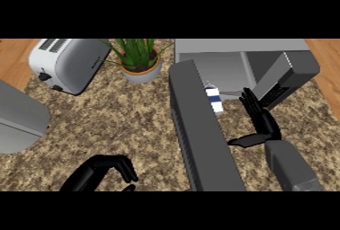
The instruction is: Pick up the milk, place it into the microwave and close the microwave
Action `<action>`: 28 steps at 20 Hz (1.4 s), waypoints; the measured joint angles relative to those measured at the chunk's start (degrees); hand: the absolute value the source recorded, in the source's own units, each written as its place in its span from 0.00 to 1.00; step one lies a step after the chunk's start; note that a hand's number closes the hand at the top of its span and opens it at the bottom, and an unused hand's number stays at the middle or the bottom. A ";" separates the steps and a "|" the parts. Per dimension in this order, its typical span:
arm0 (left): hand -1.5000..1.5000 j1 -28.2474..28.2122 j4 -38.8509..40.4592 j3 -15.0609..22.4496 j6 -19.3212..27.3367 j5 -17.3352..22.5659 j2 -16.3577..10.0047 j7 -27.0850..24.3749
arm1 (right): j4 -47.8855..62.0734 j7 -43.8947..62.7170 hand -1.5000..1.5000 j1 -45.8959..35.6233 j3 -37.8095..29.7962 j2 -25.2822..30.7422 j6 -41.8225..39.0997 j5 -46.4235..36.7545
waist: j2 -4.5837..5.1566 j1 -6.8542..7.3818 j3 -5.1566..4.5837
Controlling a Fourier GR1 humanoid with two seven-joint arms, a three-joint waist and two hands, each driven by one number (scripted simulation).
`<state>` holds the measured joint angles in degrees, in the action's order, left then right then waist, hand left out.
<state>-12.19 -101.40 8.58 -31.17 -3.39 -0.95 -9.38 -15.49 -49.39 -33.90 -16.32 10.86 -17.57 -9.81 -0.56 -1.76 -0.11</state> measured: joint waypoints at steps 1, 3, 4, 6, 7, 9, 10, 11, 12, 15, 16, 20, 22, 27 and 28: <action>1.00 1.31 1.03 0.20 0.45 -0.56 0.20 0.38 | -1.50 0.07 0.00 1.66 0.21 0.52 -0.17 0.24 | 0.01 -0.04 0.00; 1.00 2.26 2.83 1.06 1.40 -2.32 0.41 -0.03 | -4.55 0.03 0.00 5.49 0.56 1.61 -0.67 0.81 | -0.05 -0.24 -0.02; 1.00 3.62 4.44 1.10 1.84 -3.30 0.48 -0.14 | -5.91 0.11 0.00 7.09 0.64 2.18 -1.27 1.23 | -0.07 -0.46 -0.02; 1.00 5.75 6.66 1.71 1.70 -4.76 0.20 -0.56 | -9.20 0.68 0.00 10.33 0.72 3.26 -2.21 2.27 | -0.03 -0.51 -0.02; 1.00 7.07 7.55 2.29 2.29 -5.73 0.34 -0.43 | -10.64 0.69 0.00 12.21 0.61 3.77 -2.60 2.92 | -0.01 -0.56 -0.02; 1.00 8.83 9.91 4.28 3.89 -7.71 0.57 -1.27 | -14.15 1.05 0.00 15.79 0.57 5.42 -3.61 4.11 | 0.02 -0.70 -0.04; 1.00 9.84 11.08 5.08 4.53 -8.51 0.65 -1.88 | -16.18 1.37 0.00 17.65 0.68 5.89 -4.09 4.73 | 0.03 -0.74 -0.05; 1.00 10.71 12.84 5.52 4.93 -9.39 0.71 -2.84 | -17.80 1.62 0.00 19.34 0.53 6.85 -4.87 5.55 | 0.09 -0.71 -0.04; 1.00 11.71 14.44 6.50 5.90 -9.67 0.76 -3.37 | -19.57 2.10 0.00 20.96 0.44 7.72 -5.64 6.40 | 0.13 -0.69 -0.04; 1.00 14.24 18.94 9.97 9.74 -10.25 0.85 -5.34 | -24.35 3.36 0.00 25.10 -0.14 9.97 -7.72 9.36 | 0.26 -0.55 -0.04; 1.00 15.57 20.00 10.66 11.09 -10.43 0.87 -5.61 | -25.82 3.64 0.00 26.67 -0.10 10.55 -8.48 10.23 | 0.28 -0.59 -0.04; 1.00 18.26 26.17 15.50 16.88 -9.49 0.91 -8.81 | -32.35 5.10 0.00 31.59 0.42 11.88 -10.69 13.79 | 0.41 -0.95 -0.04; 1.00 19.39 27.88 18.95 19.37 -8.47 0.93 -9.79 | -35.31 5.80 0.00 33.23 0.73 12.56 -11.56 15.52 | 0.43 -0.90 -0.03; 1.00 22.64 31.31 26.92 24.88 -3.56 0.66 -7.78 | -43.60 9.02 0.00 36.52 2.85 13.05 -14.35 20.30 | 0.47 -1.81 -0.04; 1.00 23.20 31.73 28.60 26.43 -2.42 0.61 -7.12 | -45.29 10.10 0.00 36.46 3.24 13.15 -14.87 21.48 | 0.48 -1.97 -0.04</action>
<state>11.01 -69.67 37.18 -4.74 -5.81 -0.34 -16.50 -60.78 -39.29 2.56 -13.07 24.01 -32.44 11.67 -0.08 -3.73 -0.15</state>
